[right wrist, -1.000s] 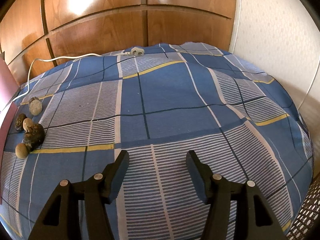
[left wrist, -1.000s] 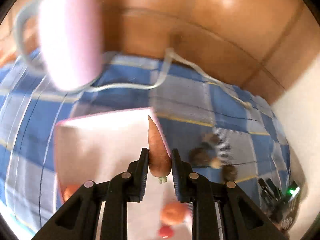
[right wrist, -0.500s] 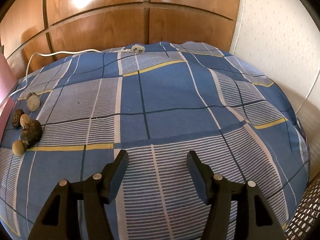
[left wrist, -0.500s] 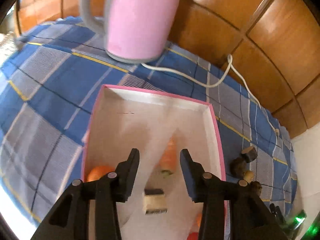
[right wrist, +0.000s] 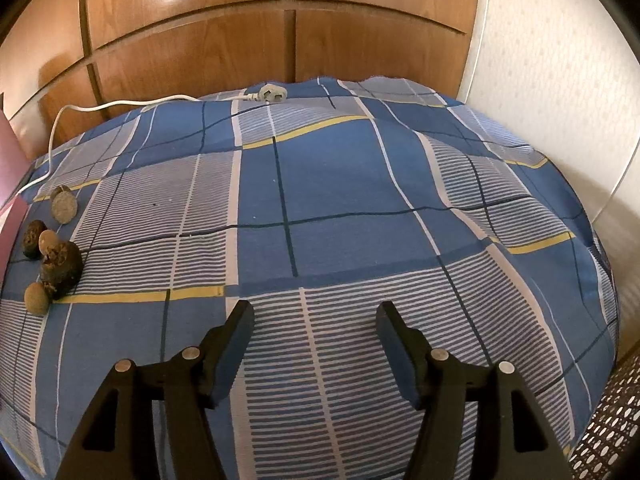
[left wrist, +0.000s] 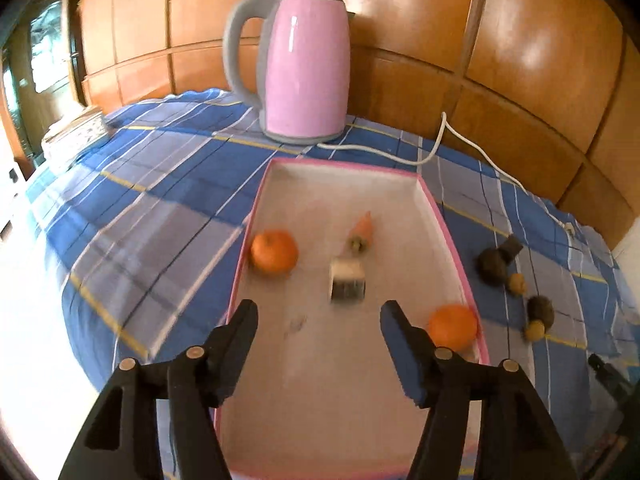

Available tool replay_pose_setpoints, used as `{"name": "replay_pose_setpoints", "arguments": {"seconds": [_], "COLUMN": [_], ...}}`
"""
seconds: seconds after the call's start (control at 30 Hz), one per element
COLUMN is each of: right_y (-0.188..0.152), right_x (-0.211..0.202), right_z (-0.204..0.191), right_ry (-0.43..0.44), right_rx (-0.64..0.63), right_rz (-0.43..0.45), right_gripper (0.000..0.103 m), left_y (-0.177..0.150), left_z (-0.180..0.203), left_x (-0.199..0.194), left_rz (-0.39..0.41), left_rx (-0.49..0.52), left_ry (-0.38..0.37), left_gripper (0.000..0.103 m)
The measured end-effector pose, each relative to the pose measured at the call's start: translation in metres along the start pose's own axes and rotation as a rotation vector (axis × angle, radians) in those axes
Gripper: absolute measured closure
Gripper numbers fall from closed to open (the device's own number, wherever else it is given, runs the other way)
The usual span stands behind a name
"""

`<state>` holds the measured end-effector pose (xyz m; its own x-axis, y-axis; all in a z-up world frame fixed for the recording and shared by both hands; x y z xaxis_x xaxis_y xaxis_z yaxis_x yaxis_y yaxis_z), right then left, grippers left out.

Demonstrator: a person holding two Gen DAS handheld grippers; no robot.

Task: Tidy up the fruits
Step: 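Carry the carrot with the left gripper into the tray and release, then reach the right gripper to the dark round fruit and grasp it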

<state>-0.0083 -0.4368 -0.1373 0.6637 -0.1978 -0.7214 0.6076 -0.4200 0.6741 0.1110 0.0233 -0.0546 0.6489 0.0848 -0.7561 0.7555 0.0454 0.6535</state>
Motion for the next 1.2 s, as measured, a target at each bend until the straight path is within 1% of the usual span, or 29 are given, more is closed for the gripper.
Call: {"name": "replay_pose_setpoints", "arguments": {"seconds": [0.07,0.13,0.3,0.5,0.57,0.7,0.77,0.83,0.97,1.13,1.2], "right_y": [0.001,0.001,0.003,0.010,0.015,0.019,0.022,0.024,0.028,0.030,0.029], "right_x": [0.000,-0.001,-0.006,-0.013,-0.018,-0.022,-0.020,-0.018,-0.008,0.014,0.024], "right_z": [-0.001,-0.003,-0.026,-0.069,-0.090,-0.122,-0.134,-0.142,-0.159,-0.182,-0.189], "right_ry": [-0.001,0.001,0.085,0.189,0.236,0.296,0.310,0.323,0.348,0.332,0.304], "right_rx": [0.001,-0.003,-0.021,-0.064,-0.105,-0.164,-0.173,-0.168,-0.168,-0.209,-0.231], "right_rz": [-0.009,-0.017,-0.022,-0.025,-0.019,-0.022,-0.028,-0.039,-0.070,-0.134,-0.159], "right_gripper": [0.039,0.039,0.039,0.039,0.039,0.039,0.039,0.039,0.039,0.039,0.039], "left_y": [-0.012,-0.023,-0.038,-0.043,-0.046,-0.049,-0.049,-0.049,-0.048,-0.047,-0.047], "left_z": [-0.002,-0.005,-0.006,-0.001,-0.001,-0.002,-0.005,-0.009,-0.015,-0.020,-0.020], "left_x": [-0.005,-0.008,-0.012,-0.018,-0.018,-0.019,-0.019,-0.020,-0.019,-0.019,-0.019], "left_rz": [0.005,0.003,-0.006,0.020,0.020,0.021,0.027,0.039,0.047,0.056,0.058], "left_rx": [-0.023,-0.037,-0.052,-0.027,-0.027,-0.038,-0.050,-0.061,-0.090,-0.105,-0.107], "left_ry": [0.002,0.009,-0.002,-0.008,-0.012,-0.018,-0.018,-0.005,0.004,0.008,0.009], "left_gripper": [0.036,0.030,0.027,0.023,0.022,0.022,0.020,0.016,0.015,0.015,0.014]}}
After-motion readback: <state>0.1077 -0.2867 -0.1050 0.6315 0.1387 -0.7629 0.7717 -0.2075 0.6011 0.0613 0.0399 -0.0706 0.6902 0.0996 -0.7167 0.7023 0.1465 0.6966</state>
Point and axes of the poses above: each gripper's, at about its wrist camera, not at the fingertips, and x roughly the way its jaws point, z to its right, y to its top, the point moved 6 cm from there along x, roughly the way its jaws point, and after that the axes turned 11 degrees about y, right-handed, at the moved point
